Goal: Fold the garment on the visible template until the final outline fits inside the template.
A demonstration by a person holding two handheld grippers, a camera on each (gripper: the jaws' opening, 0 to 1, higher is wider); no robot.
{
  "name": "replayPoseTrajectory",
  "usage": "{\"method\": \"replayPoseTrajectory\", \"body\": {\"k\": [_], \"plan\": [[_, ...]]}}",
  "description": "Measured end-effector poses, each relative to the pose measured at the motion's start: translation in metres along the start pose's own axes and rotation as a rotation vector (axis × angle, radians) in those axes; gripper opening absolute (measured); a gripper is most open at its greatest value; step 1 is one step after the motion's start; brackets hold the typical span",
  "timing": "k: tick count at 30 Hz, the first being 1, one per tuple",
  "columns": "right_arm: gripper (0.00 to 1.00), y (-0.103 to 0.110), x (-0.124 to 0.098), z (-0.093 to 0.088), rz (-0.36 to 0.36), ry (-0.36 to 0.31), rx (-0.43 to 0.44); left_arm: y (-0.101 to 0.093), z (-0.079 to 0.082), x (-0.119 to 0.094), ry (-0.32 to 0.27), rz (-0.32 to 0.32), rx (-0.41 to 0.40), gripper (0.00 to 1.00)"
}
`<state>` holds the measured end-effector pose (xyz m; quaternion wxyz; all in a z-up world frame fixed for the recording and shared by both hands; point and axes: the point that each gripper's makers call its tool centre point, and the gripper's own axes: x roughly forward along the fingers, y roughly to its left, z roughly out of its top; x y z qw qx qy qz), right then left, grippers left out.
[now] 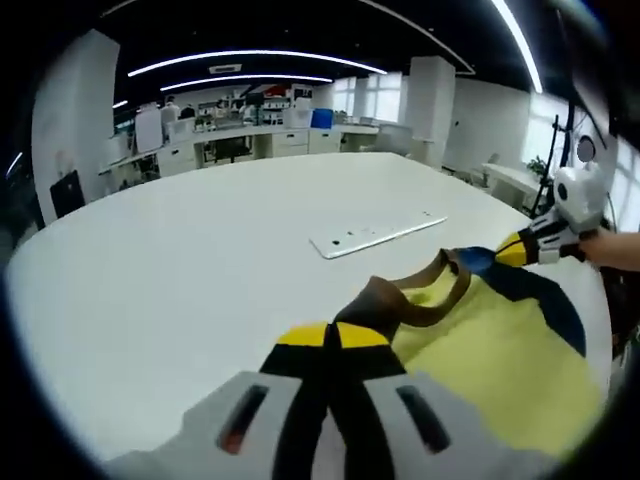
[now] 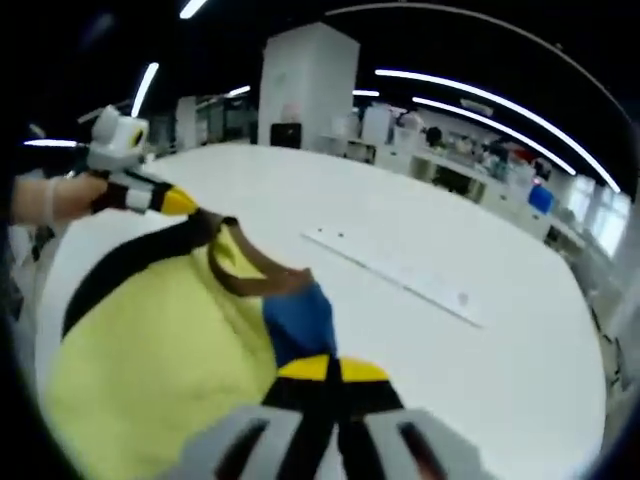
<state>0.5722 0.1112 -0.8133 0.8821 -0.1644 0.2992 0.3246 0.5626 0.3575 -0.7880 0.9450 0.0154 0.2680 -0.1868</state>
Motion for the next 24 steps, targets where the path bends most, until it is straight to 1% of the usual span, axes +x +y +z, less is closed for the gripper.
{"method": "replayPoseTrajectory", "body": {"k": [1,3,5,7,8,10,11,12,13,15,17,18,19,20,21,23,24], "plan": [[0.0,-0.001,0.004,-0.002,0.004,0.007,-0.003,0.002,-0.004,0.002,0.01,0.004,-0.005,0.0],[0.0,0.001,0.008,-0.006,0.007,0.021,-0.009,-0.002,-0.012,0.0,0.025,0.005,-0.015,0.0],[0.0,-0.003,0.015,-0.009,0.004,0.036,-0.021,0.0,-0.018,0.006,0.036,0.007,-0.004,0.0],[0.0,-0.001,0.016,-0.012,0.01,0.05,-0.022,0.003,-0.018,0.008,0.042,0.016,0.004,0.0],[0.0,-0.002,0.018,-0.013,0.008,0.055,-0.027,0.007,-0.019,0.012,0.043,0.017,0.003,0.0],[0.0,-0.003,0.021,-0.015,0.012,0.064,-0.03,0.005,-0.022,0.012,0.047,0.016,0.003,0.0],[0.0,-0.002,0.021,-0.015,0.012,0.064,-0.027,0.005,-0.024,0.012,0.054,0.019,0.016,0.0],[0.0,-0.001,0.021,-0.015,0.015,0.065,-0.022,0.008,-0.024,0.016,0.055,0.017,0.023,0.0],[0.0,-0.001,0.02,-0.015,0.015,0.066,-0.013,0.007,-0.024,0.016,0.055,0.013,0.023,0.0],[0.0,0.001,0.02,-0.015,0.017,0.065,-0.003,0.007,-0.023,0.019,0.041,-0.016,0.033,0.0],[0.0,0.002,0.02,-0.015,0.025,0.066,0.016,0.006,-0.021,0.021,0.04,-0.022,0.047,0.0],[0.0,0.003,0.019,-0.016,0.032,0.067,0.02,0.004,-0.018,0.019,0.028,-0.034,0.048,0.02],[0.0,0.003,0.019,-0.016,0.035,0.07,0.029,0.002,-0.018,0.019,0.026,-0.04,0.045,0.07],[0.02,0.004,0.016,-0.015,0.038,0.058,0.025,0.0,-0.018,0.017,0.024,-0.042,0.047,0.16],[0.09,0.003,0.017,-0.014,0.04,0.05,0.028,-0.003,-0.018,0.014,0.022,-0.042,0.062,0.22],[0.23,0.006,0.016,-0.011,0.062,0.042,0.066,-0.001,-0.017,0.016,0.014,-0.047,0.079,0.33],[0.31,0.007,0.013,-0.01,0.063,0.032,0.069,-0.004,-0.019,0.013,0.015,-0.052,0.074,0.37]]}}
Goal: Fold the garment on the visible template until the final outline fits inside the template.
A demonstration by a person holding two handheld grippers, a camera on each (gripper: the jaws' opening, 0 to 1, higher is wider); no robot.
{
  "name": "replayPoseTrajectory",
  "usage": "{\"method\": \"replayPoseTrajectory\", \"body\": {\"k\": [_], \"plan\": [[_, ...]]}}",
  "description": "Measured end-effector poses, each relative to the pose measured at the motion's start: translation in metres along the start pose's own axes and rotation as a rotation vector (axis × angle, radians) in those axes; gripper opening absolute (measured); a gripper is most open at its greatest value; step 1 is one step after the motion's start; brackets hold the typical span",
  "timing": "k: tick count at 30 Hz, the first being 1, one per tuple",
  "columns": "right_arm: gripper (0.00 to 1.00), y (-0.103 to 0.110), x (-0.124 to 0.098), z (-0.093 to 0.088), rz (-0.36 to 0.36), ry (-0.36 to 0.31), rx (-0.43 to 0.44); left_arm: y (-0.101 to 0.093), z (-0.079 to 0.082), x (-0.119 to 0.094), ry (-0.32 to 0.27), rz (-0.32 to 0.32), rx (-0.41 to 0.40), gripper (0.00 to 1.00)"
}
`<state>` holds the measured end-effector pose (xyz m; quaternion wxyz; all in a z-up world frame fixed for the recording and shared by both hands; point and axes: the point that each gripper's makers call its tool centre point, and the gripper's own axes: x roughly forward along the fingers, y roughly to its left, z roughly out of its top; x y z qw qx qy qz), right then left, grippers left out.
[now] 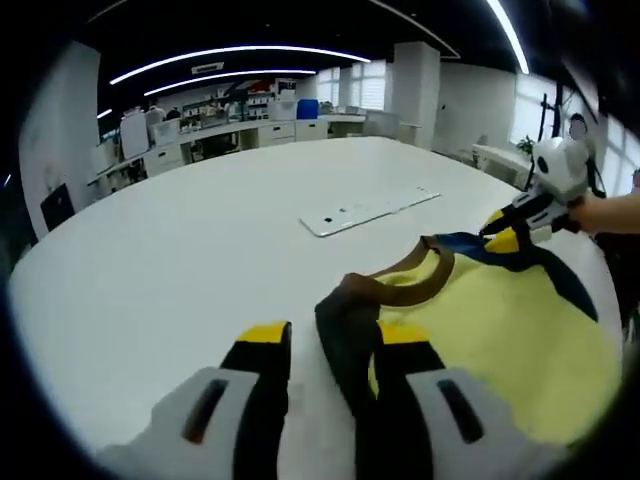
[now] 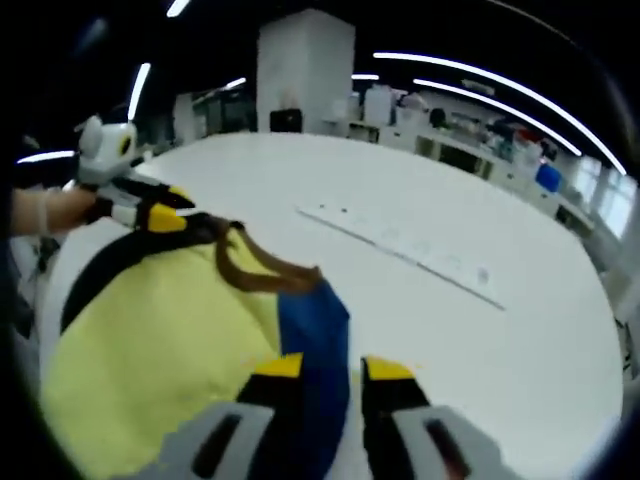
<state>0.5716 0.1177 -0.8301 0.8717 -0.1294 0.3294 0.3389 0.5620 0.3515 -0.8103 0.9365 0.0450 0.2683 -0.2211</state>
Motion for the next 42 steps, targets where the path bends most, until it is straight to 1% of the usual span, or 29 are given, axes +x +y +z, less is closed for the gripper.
{"method": "replayPoseTrajectory", "body": {"k": [1,2,3,5,7,9,11,13,14,15,16,17,20,22,26,28,29,33,37,41,42], "plan": [[0.35,0.005,-0.004,0.003,0.001,-0.004,-0.004,-0.003,0.0,-0.002,-0.002,-0.011,-0.007,0.41],[0.4,0.007,-0.008,0.004,0.007,-0.009,0.0,-0.007,0.0,-0.006,-0.012,-0.015,-0.006,0.47],[0.48,0.009,-0.008,0.004,0.023,-0.01,0.012,-0.008,0.002,-0.007,-0.028,-0.021,-0.001,0.53],[0.56,0.008,-0.014,0.005,0.026,-0.022,0.018,-0.009,0.004,-0.008,-0.037,-0.031,-0.009,0.67],[0.62,0.011,-0.022,0.003,0.025,-0.024,0.027,-0.013,0.005,-0.013,-0.045,-0.04,-0.013,0.74],[0.72,0.01,-0.027,0.003,0.027,-0.035,0.051,-0.014,0.006,-0.018,-0.054,-0.046,-0.017,0.77],[0.81,0.012,-0.032,-0.001,0.028,-0.025,0.053,-0.019,0.007,-0.023,-0.057,-0.066,-0.044,0.83],[0.93,0.011,-0.035,-0.006,0.012,-0.009,0.023,-0.021,0.01,-0.029,-0.072,-0.068,-0.042,0.9],[0.97,0.011,-0.037,-0.008,0.007,-0.003,0.017,-0.025,0.01,-0.033,-0.068,-0.073,-0.044,0.94],[0.99,0.015,-0.045,-0.014,-0.003,0.005,0.014,-0.027,0.01,-0.035,-0.067,-0.076,-0.05,0.98],[0.99,0.017,-0.048,-0.016,-0.003,0.007,0.01,-0.031,0.011,-0.04,-0.07,-0.08,-0.049,0.99],[0.99,0.014,-0.046,-0.013,-0.005,0.002,0.005,-0.032,0.011,-0.043,-0.07,-0.084,-0.046,0.99],[0.99,0.016,-0.054,-0.013,0.001,0.0,0.0,-0.031,0.012,-0.052,-0.077,-0.083,-0.045,0.99],[0.95,0.02,-0.064,-0.012,0.002,-0.011,-0.009,-0.034,0.013,-0.059,-0.084,-0.086,-0.047,0.99],[0.94,0.03,-0.083,-0.011,0.004,-0.033,-0.035,-0.042,0.014,-0.076,-0.096,-0.089,-0.042,0.99],[0.92,0.032,-0.088,-0.01,0.004,-0.042,-0.059,-0.046,0.015,-0.087,-0.107,-0.089,-0.035,0.99],[0.92,0.039,-0.098,-0.013,0.008,-0.046,-0.085,-0.048,0.014,-0.092,-0.107,-0.092,-0.032,0.99],[0.9,0.053,-0.115,-0.018,0.024,-0.047,-0.116,-0.058,0.01,-0.11,-0.108,-0.101,-0.012,0.99],[0.89,0.06,-0.127,-0.025,0.03,-0.046,-0.142,-0.066,0.005,-0.127,-0.106,-0.11,0.003,0.98],[0.87,0.065,-0.14,-0.031,0.03,-0.043,-0.179,-0.07,0.003,-0.143,-0.116,-0.106,0.003,0.97],[0.87,0.067,-0.144,-0.033,0.032,-0.043,-0.182,-0.074,0.003,-0.148,-0.118,-0.106,0.001,0.97]]}}
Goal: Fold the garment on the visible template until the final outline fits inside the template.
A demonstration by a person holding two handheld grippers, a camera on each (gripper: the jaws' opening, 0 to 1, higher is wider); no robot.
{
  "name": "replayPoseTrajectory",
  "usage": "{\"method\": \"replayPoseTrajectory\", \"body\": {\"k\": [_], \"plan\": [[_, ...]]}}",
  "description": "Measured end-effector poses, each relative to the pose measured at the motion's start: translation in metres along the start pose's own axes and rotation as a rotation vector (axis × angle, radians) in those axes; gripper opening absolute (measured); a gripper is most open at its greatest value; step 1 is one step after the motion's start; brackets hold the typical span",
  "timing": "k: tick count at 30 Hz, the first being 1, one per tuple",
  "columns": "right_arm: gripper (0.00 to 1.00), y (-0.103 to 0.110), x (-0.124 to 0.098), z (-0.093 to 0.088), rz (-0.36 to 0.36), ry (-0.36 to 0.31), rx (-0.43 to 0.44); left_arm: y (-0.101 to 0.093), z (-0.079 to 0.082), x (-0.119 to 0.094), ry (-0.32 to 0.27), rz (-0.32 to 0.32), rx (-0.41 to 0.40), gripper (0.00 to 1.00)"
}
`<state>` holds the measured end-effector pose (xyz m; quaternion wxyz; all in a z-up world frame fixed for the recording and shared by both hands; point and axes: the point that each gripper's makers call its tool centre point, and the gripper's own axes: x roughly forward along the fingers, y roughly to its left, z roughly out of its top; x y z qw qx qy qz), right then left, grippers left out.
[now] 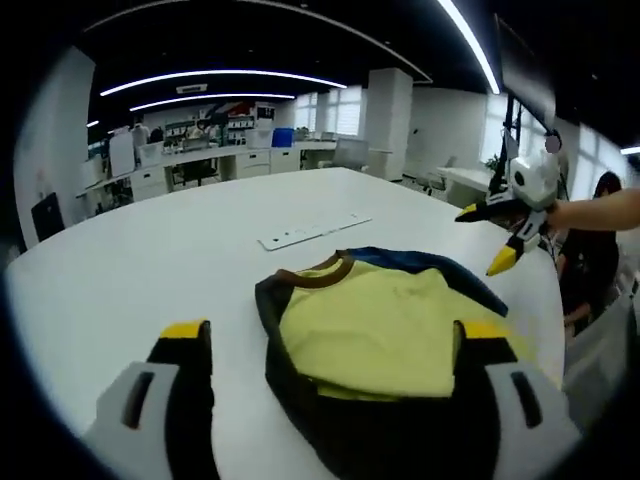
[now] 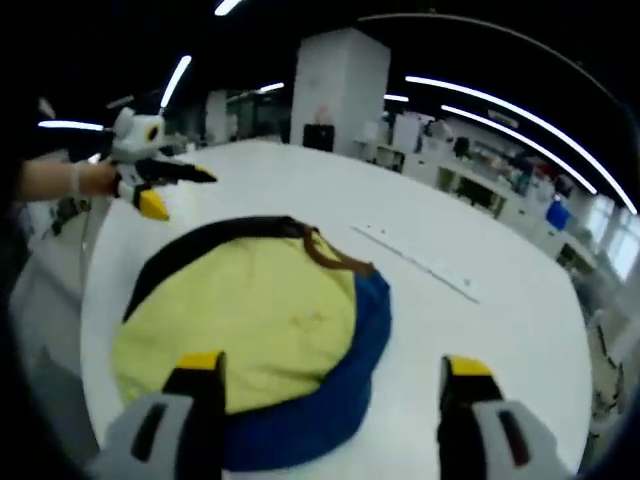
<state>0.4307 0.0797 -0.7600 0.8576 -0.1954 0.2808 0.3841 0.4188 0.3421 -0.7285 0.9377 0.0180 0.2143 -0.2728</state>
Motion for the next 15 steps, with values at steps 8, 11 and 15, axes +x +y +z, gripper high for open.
{"method": "replayPoseTrajectory", "body": {"k": [8,11,15], "plan": [[0.77,0.026,-0.011,-0.031,0.041,0.078,-0.248,-0.012,-0.019,-0.02,0.023,0.005,-0.032,0.95],[0.76,0.043,-0.013,-0.042,0.063,0.092,-0.287,-0.016,-0.027,-0.026,0.029,0.01,-0.042,0.95],[0.65,0.055,-0.016,-0.051,0.076,0.104,-0.416,-0.025,-0.035,-0.036,0.043,0.007,-0.067,0.94]]}}
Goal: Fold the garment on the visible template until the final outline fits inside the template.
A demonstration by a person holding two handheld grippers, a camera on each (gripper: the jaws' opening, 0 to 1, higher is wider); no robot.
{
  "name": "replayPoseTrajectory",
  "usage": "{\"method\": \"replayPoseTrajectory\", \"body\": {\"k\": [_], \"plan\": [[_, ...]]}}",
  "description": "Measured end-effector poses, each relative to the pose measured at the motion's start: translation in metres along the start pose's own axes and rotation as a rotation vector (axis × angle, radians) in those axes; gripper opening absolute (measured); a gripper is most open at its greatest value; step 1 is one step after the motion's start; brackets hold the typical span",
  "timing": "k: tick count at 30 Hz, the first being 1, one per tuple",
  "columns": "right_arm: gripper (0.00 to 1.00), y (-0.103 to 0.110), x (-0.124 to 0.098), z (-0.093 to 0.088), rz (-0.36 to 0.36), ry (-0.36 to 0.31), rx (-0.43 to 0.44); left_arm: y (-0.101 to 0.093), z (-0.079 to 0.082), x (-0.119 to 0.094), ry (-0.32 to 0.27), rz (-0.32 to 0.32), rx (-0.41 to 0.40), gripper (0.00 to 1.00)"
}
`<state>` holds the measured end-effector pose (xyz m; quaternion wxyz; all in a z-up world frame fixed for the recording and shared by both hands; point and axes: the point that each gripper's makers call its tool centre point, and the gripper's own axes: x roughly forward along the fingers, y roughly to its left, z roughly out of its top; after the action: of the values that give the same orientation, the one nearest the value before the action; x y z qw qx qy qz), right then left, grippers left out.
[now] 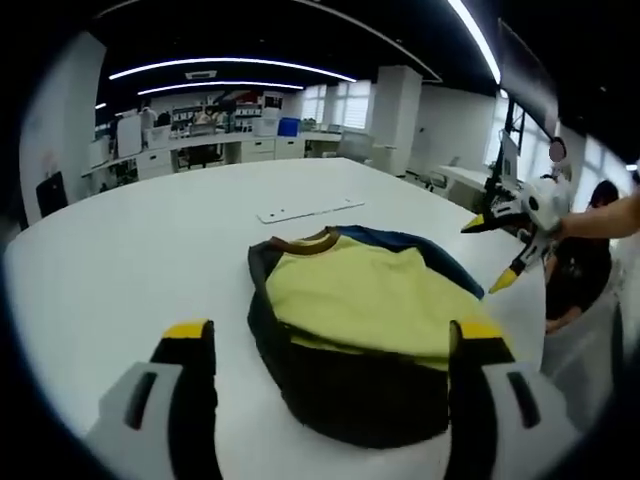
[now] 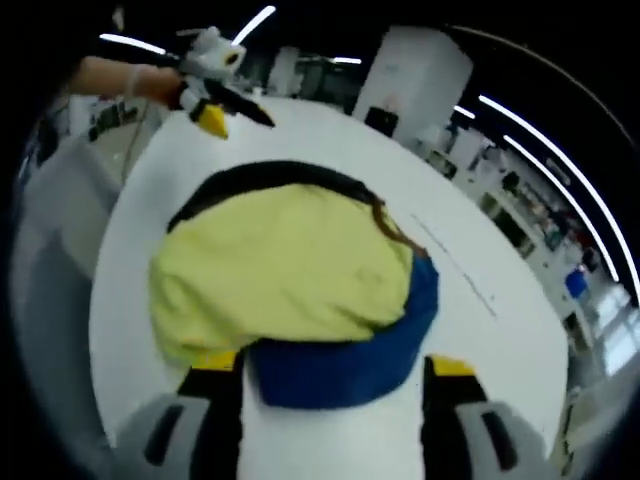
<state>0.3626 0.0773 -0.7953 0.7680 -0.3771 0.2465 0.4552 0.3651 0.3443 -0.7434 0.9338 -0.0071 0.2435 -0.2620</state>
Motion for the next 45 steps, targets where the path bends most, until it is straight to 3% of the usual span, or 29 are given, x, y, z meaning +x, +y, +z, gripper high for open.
{"method": "replayPoseTrajectory", "body": {"k": [4,8,11,14,20,24,26,31,33,39,45], "plan": [[0.6,0.013,-0.003,0.003,0.009,0.007,-0.048,-0.003,-0.003,-0.007,0.0,0.004,-0.005,0.94],[0.42,0.02,-0.003,0.004,0.015,0.001,-0.1,-0.009,-0.006,-0.018,-0.001,0.009,-0.003,0.93],[0.35,0.025,0.0,0.0,0.025,0.021,-0.136,-0.01,-0.009,-0.025,-0.002,0.016,-0.001,0.92],[0.23,0.029,0.005,-0.007,0.021,0.05,-0.227,-0.012,-0.012,-0.031,-0.006,0.024,-0.008,0.91],[0.16,0.045,0.015,-0.014,0.055,0.073,-0.281,-0.017,-0.022,-0.036,0.007,0.039,-0.01,0.9],[0.06,0.043,0.019,-0.017,0.03,0.086,-0.319,-0.02,-0.026,-0.036,0.007,0.04,-0.027,0.89],[0.01,0.043,0.019,-0.017,0.037,0.082,-0.258,-0.022,-0.029,-0.036,0.014,0.036,-0.025,0.89],[0.0,0.03,0.01,-0.007,0.009,0.049,-0.22,-0.022,-0.031,-0.036,0.013,0.035,-0.031,0.88],[0.0,0.021,0.004,0.0,-0.011,0.013,-0.134,-0.023,-0.031,-0.036,0.013,0.035,-0.029,0.88],[0.0,-0.013,-0.012,0.009,-0.083,-0.035,-0.017,-0.021,-0.03,-0.036,0.008,0.035,-0.033,0.87],[0.0,-0.043,-0.011,-0.005,-0.125,-0.021,0.046,-0.024,-0.03,-0.033,0.012,0.028,-0.03,0.86]]}}
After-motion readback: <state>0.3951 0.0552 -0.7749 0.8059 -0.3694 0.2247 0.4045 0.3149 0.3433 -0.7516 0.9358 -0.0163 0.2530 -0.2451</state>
